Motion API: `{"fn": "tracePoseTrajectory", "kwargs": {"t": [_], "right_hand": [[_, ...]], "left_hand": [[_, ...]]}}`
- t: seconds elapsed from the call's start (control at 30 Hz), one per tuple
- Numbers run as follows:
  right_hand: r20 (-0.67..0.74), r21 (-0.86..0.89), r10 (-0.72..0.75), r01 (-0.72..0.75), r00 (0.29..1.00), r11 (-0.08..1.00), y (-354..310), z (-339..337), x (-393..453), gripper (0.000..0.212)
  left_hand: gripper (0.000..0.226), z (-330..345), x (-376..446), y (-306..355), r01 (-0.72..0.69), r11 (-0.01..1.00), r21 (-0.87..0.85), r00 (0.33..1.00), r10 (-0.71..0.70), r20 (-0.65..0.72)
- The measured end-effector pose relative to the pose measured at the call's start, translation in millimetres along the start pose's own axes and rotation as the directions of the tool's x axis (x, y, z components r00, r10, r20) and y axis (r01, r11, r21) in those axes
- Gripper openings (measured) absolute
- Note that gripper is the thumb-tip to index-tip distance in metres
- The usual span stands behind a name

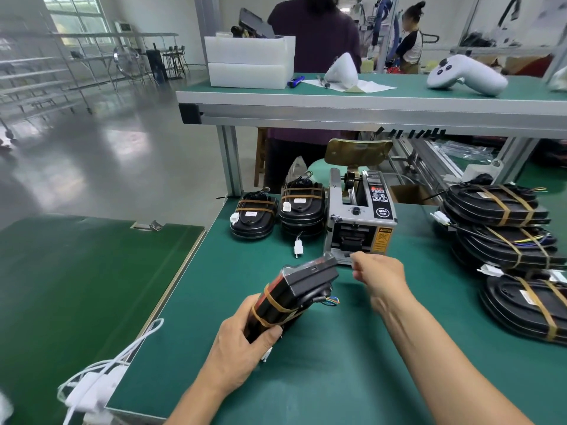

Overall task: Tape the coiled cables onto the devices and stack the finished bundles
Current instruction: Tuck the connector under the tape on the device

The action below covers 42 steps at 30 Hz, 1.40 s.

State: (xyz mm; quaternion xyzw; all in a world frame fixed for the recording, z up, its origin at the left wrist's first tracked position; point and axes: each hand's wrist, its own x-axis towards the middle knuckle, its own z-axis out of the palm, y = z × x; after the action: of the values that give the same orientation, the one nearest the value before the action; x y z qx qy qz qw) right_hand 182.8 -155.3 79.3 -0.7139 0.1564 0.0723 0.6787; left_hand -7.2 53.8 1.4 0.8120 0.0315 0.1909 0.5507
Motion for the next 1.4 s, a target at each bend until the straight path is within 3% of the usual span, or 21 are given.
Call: {"fn": "tracePoseTrajectory", "kwargs": {"t": [0.17,0.27,0.6,0.9,1.2,1.4], "right_hand": [[0.349,0.195,-0.183,0.120,0.919,0.973,-9,-28,-65,0.003],[0.439,0.201,-0.205,0.126,0.875,0.971,-17,-21,-89,0.017],[0.441,0.189,-0.233,0.165,0.867,0.968,-12,-12,-90,0.020],[0.403,0.169,-0.222,0.167,0.888,0.971,-8,-8,-90,0.007],[0.370,0.158,-0.249,0.203,0.895,0.966,-9,-6,-93,0.022],[0.380,0.146,-0.237,0.195,0.894,0.970,-11,-8,-96,0.015]], "left_hand": [[0.061,0,1,-6,0.012,1.000,0.007,1.000,-0.012,0.011],[0.062,0,1,-7,0.007,1.000,0.028,1.000,-0.007,0.000],[0.066,1,0,-10,0.033,0.999,-0.030,0.999,-0.032,0.039],[0.065,0,1,-10,-0.008,1.000,-0.015,1.000,0.008,0.015],[0.065,0,0,-6,-0.008,1.000,-0.018,1.000,0.009,0.018],[0.063,0,1,-4,-0.013,1.000,-0.018,1.000,0.013,0.007]]}}
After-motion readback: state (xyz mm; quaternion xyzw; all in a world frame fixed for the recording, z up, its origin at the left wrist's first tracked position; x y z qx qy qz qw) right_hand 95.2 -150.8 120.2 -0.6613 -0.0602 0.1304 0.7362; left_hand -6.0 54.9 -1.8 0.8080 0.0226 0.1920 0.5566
